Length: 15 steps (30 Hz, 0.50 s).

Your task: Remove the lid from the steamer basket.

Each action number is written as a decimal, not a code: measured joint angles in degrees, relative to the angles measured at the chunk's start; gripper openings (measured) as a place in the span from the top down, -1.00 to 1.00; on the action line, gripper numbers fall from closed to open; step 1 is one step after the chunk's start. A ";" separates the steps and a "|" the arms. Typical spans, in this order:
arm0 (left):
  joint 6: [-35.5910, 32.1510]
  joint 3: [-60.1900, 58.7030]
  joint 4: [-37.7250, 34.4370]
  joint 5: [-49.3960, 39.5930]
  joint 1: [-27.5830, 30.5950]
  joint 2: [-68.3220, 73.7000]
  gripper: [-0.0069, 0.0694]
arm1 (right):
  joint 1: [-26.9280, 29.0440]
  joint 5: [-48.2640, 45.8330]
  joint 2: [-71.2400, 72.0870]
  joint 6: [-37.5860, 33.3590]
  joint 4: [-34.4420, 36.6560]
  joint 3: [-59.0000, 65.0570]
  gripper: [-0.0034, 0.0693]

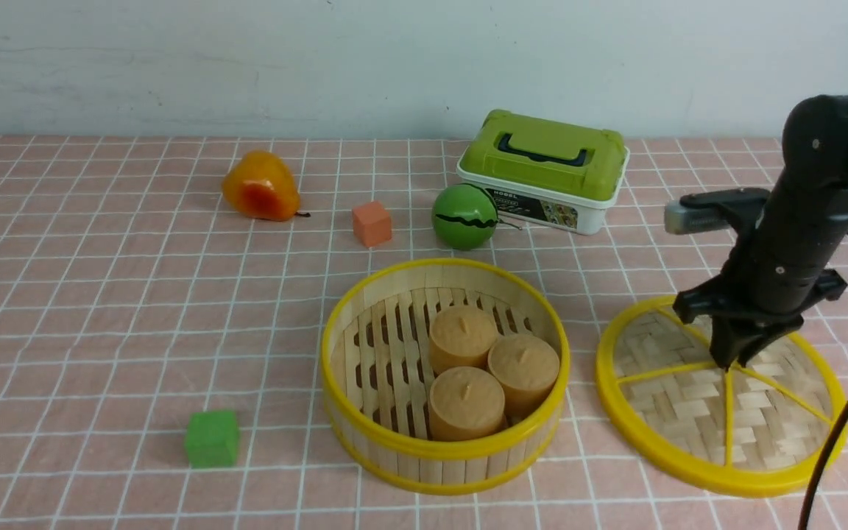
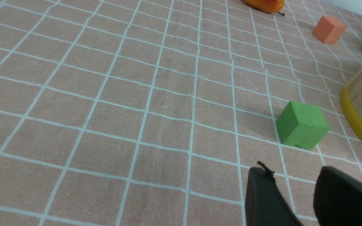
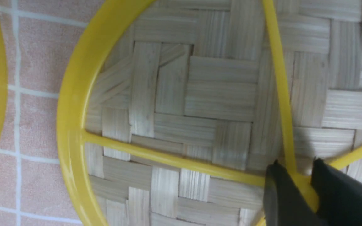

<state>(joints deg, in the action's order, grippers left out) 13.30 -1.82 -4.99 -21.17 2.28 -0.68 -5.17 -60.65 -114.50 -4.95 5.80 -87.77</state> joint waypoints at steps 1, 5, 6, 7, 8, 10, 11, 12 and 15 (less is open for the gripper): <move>0.00 0.00 0.00 0.00 0.00 0.00 0.19 | 0.00 -0.06 0.00 0.00 0.00 0.00 0.57; 0.00 0.00 0.00 0.00 0.00 0.00 0.19 | 0.00 -0.06 0.00 0.00 0.00 -0.18 0.34; 0.00 0.00 0.00 0.00 0.00 0.00 0.19 | 0.00 -0.06 0.00 0.00 0.00 -0.18 0.31; 0.00 0.00 0.00 0.00 0.00 0.00 0.19 | 0.00 -0.49 0.30 0.00 0.00 -0.23 0.21; 0.00 0.00 0.00 0.00 0.00 0.00 0.19 | 0.00 -0.45 0.30 0.00 0.00 -0.23 0.19; 0.00 0.00 0.00 0.00 0.00 0.00 0.19 | 0.00 -1.54 2.58 -0.33 0.06 -0.31 0.09; 0.00 0.00 0.00 0.00 0.00 0.00 0.19 | 0.00 -1.76 3.53 -0.52 0.06 -0.30 0.07; 0.00 0.00 0.00 0.00 0.00 0.00 0.19 | 0.00 -1.95 6.88 -0.72 0.12 -0.30 0.05; 0.00 0.00 0.00 0.00 0.00 0.00 0.19 | 0.00 -1.87 12.25 -1.10 0.24 -0.43 0.04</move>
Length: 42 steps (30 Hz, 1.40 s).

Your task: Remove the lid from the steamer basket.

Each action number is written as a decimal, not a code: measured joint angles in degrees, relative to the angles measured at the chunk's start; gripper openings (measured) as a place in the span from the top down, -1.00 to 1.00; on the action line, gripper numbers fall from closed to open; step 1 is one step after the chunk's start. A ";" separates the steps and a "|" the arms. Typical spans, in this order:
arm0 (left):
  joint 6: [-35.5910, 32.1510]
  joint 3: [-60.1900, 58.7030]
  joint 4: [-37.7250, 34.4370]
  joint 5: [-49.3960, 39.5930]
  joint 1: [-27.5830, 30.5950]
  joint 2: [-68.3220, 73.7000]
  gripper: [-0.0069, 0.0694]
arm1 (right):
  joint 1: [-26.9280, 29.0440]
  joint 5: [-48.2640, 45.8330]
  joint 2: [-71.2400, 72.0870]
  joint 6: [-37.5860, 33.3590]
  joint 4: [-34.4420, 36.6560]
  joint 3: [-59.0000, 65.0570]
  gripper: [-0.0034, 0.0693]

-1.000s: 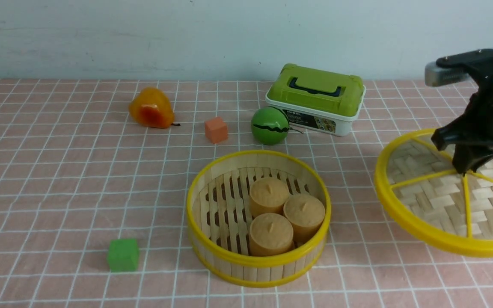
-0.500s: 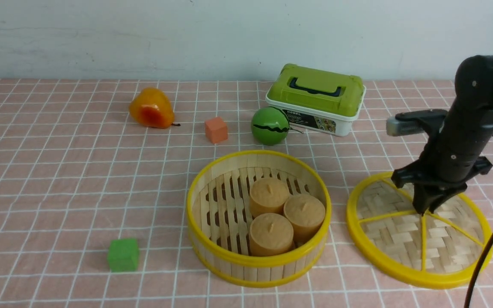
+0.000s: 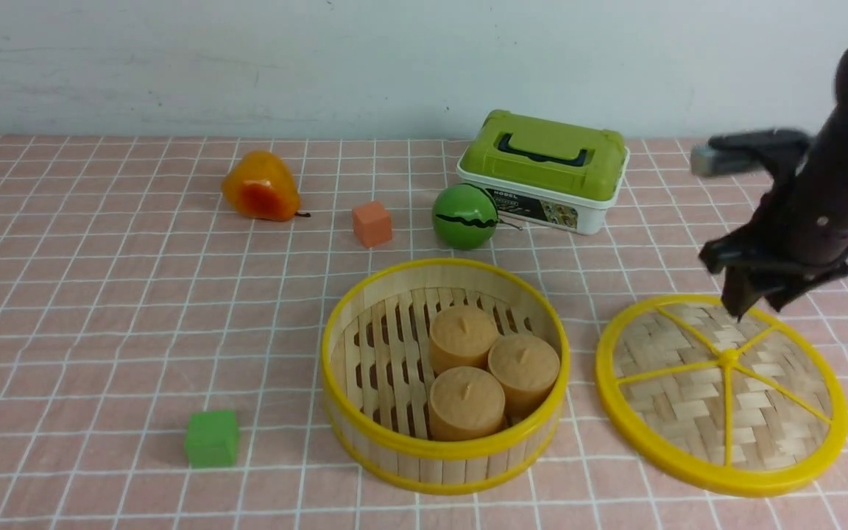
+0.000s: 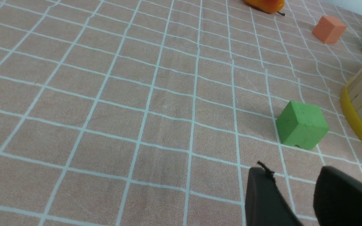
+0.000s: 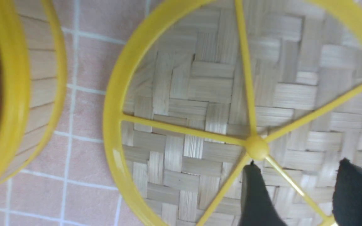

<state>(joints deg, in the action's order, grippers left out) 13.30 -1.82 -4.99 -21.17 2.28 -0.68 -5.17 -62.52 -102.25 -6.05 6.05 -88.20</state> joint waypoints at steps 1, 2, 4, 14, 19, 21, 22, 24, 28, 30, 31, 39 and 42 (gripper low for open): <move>0.00 0.00 0.00 0.00 0.00 0.00 0.19 | 0.00 0.31 6.03 -0.13 0.00 -0.05 0.04; 0.00 0.00 0.00 0.00 0.00 0.00 0.19 | 0.00 0.31 6.64 -0.13 0.00 -0.05 0.04; 0.00 0.00 0.00 0.00 0.00 0.00 0.19 | 0.00 0.72 12.74 -0.19 0.00 -0.05 0.04; 0.00 0.00 0.00 0.00 0.00 0.00 0.19 | 0.00 9.47 42.19 -4.14 5.55 15.82 0.49; 0.00 0.00 0.00 0.00 0.00 0.00 0.19 | 0.00 16.32 56.09 -6.89 10.39 28.53 0.87; 0.00 0.00 0.00 0.00 0.00 0.00 0.19 | 0.00 19.20 60.29 -7.15 11.00 32.13 0.95; 0.00 0.00 0.00 0.00 0.00 0.00 0.19 | 0.00 20.56 61.90 -7.34 11.02 33.42 0.96; 0.00 0.00 0.00 0.00 0.00 0.00 0.19 | 0.00 23.81 65.47 -7.43 10.95 36.19 0.97; 0.00 0.00 0.00 0.00 0.00 0.00 0.19 | 0.00 24.72 69.58 -7.57 10.89 38.29 0.97; 0.00 0.00 0.00 0.00 0.00 0.00 0.19 | 0.00 24.24 70.60 -7.57 10.89 38.35 0.97; 0.00 0.00 0.00 0.00 0.00 0.00 0.19 | 0.00 24.08 70.99 -7.57 10.89 38.35 0.96; 0.00 0.00 0.00 0.00 0.00 0.00 0.19 | 0.00 22.73 71.50 -7.59 10.52 38.37 0.95; 0.00 0.00 0.00 0.00 0.00 0.00 0.19 | 0.00 23.29 71.50 -7.64 9.71 38.42 0.93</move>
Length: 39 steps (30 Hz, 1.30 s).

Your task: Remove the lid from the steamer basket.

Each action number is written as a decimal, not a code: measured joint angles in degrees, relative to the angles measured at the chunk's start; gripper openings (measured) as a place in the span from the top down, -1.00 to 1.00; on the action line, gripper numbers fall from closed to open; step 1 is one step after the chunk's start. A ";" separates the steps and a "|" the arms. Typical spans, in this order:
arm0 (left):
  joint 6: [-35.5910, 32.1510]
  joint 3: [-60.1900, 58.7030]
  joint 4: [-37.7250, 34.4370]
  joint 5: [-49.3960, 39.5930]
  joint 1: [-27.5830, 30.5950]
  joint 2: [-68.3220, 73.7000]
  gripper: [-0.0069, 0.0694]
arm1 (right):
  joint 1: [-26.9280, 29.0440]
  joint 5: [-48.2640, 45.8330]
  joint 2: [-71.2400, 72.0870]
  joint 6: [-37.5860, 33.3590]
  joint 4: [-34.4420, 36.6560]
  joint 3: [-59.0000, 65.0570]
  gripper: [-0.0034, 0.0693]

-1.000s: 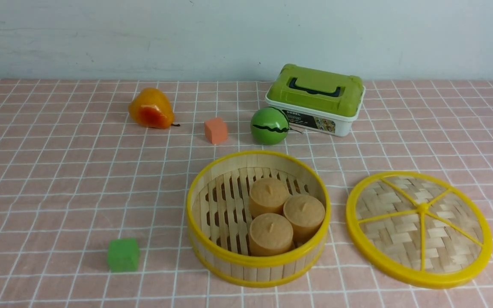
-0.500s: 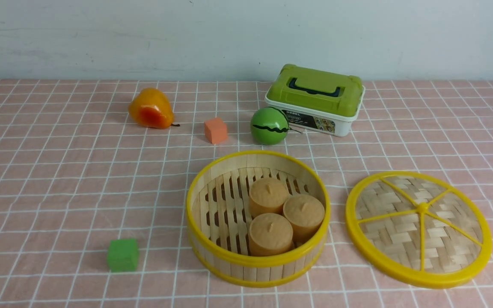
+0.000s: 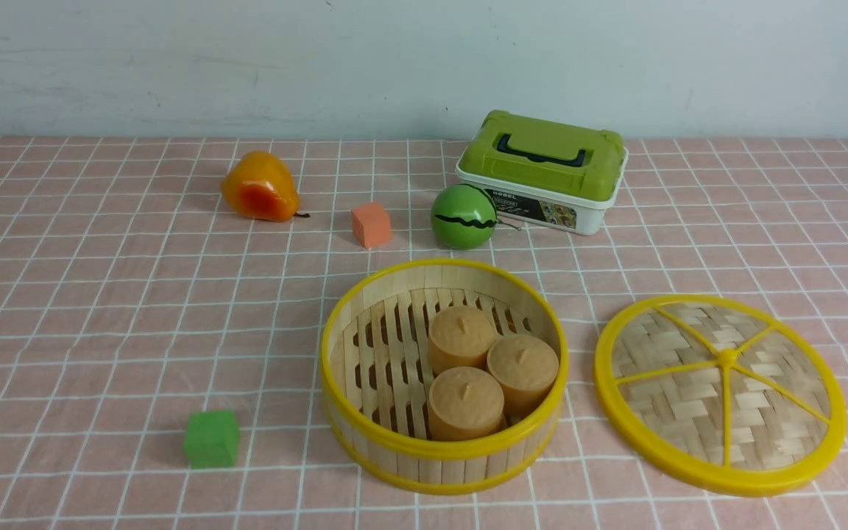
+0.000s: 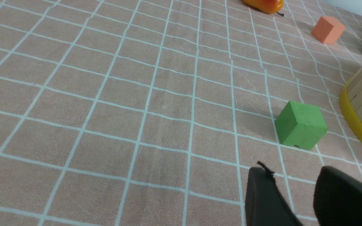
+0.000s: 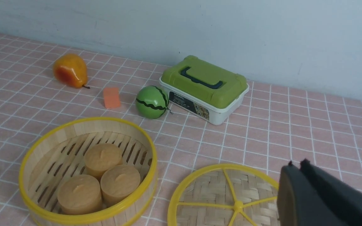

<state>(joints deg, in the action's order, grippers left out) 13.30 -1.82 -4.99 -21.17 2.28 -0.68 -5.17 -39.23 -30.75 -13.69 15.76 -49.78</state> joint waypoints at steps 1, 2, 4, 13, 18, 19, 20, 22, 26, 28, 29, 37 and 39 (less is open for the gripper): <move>0.00 0.00 0.00 0.00 0.00 0.00 0.19 | 0.00 0.14 0.00 0.00 -0.13 0.00 0.93; 0.00 0.00 0.00 0.00 0.00 0.00 0.19 | 0.00 0.14 0.00 0.00 -0.13 0.00 0.93; 0.00 0.00 0.00 0.00 0.00 0.00 0.19 | 0.00 0.33 0.00 -0.07 -0.28 0.11 0.93; 0.00 0.00 0.00 0.00 0.00 0.00 0.19 | 0.00 14.25 6.78 3.93 -8.64 17.34 0.92; 0.00 0.00 0.00 0.00 0.00 0.00 0.19 | 1.88 25.14 19.02 13.69 -14.99 36.71 0.92; 0.00 0.00 0.00 0.00 0.00 0.00 0.19 | 2.71 26.02 21.36 15.19 -15.36 39.73 0.92; 0.00 0.00 0.00 0.00 0.00 0.00 0.19 | 3.71 26.52 23.47 16.84 -15.76 43.00 0.92; 0.00 0.00 0.00 0.00 0.00 0.00 0.19 | 4.99 26.75 27.09 18.79 -15.76 47.26 0.92; 0.00 0.00 0.00 0.00 0.00 0.00 0.19 | 5.82 24.71 31.00 20.51 -15.76 51.20 0.92; 0.00 0.00 0.00 0.00 0.00 0.00 0.19 | 5.82 23.11 31.29 20.55 -15.76 51.27 0.92; 0.00 0.00 0.00 0.00 0.00 0.00 0.19 | 5.82 22.10 31.31 20.62 -15.76 51.27 0.92; 0.00 0.00 0.00 0.00 0.00 0.00 0.19 | 5.85 17.88 31.31 20.68 -15.76 50.97 0.91; 0.00 0.00 0.00 0.00 0.00 0.00 0.19 | 5.85 17.67 31.31 20.72 -15.76 50.92 0.91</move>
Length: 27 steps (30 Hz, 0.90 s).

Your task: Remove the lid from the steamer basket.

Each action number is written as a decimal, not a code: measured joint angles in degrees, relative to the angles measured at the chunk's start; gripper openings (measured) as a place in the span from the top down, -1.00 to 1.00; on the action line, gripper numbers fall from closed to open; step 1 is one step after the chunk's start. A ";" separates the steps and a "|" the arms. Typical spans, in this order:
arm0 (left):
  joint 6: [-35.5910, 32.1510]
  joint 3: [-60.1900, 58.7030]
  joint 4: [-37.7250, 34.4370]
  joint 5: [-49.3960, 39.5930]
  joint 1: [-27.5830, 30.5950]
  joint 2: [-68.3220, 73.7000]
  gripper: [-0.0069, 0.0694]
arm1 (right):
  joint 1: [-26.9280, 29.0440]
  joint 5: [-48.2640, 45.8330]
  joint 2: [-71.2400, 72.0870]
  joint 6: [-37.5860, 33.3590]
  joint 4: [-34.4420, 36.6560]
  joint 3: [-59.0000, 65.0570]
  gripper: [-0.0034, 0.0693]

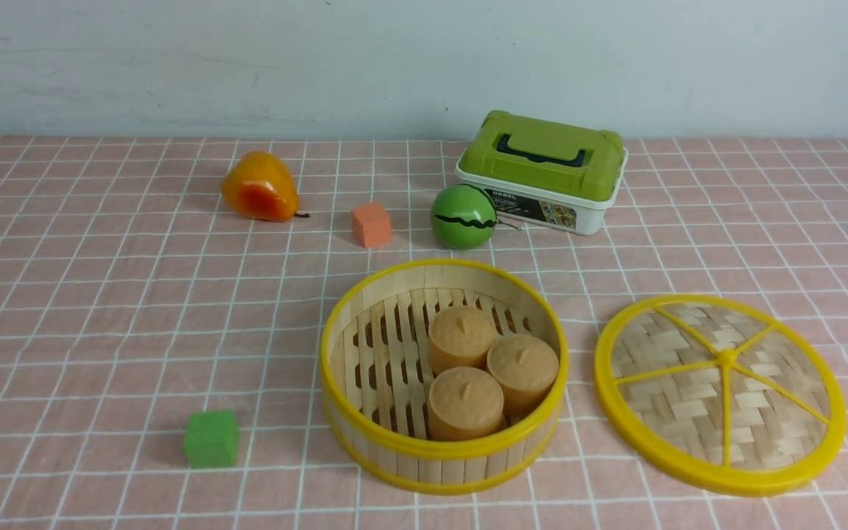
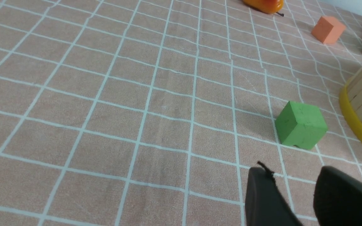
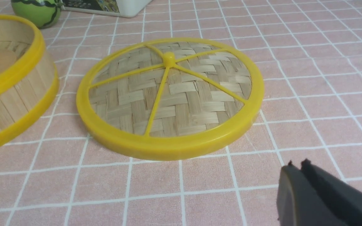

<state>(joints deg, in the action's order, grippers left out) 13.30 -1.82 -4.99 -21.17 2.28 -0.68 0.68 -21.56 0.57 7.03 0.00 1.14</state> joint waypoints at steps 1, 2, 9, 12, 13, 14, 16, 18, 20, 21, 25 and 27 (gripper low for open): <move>0.00 0.00 0.00 0.00 0.00 0.00 0.19 | 0.00 -0.17 0.00 0.00 0.00 -0.02 0.91; 0.00 0.00 0.00 0.00 0.00 0.00 0.19 | 0.00 -0.28 0.00 0.00 0.00 -0.06 0.91; 0.00 0.00 0.00 0.00 0.00 0.00 0.19 | 0.00 -0.39 0.00 0.00 0.00 -0.08 0.88; 0.00 0.00 0.00 0.00 0.00 0.00 0.19 | 0.00 -0.45 0.00 0.00 0.00 -0.13 0.87; 0.00 0.00 0.00 0.00 0.00 0.00 0.19 | 0.00 -0.45 0.00 0.00 0.00 -0.13 0.87; 0.00 0.00 0.00 0.00 0.00 0.00 0.19 | 0.00 -0.45 0.00 0.00 0.00 -0.13 0.86; 0.00 0.00 0.00 0.00 0.00 0.00 0.19 | 0.00 -0.45 0.00 0.00 0.00 -0.13 0.85; 0.00 0.00 0.00 0.00 0.00 0.00 0.19 | 0.00 -0.46 0.00 0.00 0.00 -0.13 0.85; 0.00 0.00 0.00 0.00 0.00 0.00 0.19 | 0.00 -0.51 0.00 0.00 0.00 -0.13 0.84; 0.00 0.00 0.00 0.00 0.00 0.00 0.19 | 0.00 -0.53 0.00 0.00 0.00 -0.13 0.84; 0.00 0.00 0.00 0.00 0.00 0.00 0.19 | 0.00 -0.58 0.00 0.00 0.00 -0.13 0.83; 0.00 0.00 0.00 0.00 0.00 0.00 0.19 | 0.00 -0.58 0.00 0.00 0.00 -0.13 0.82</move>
<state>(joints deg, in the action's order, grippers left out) 13.30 -1.82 -4.99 -21.17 2.28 -0.68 0.68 -22.13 0.57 7.03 0.00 1.01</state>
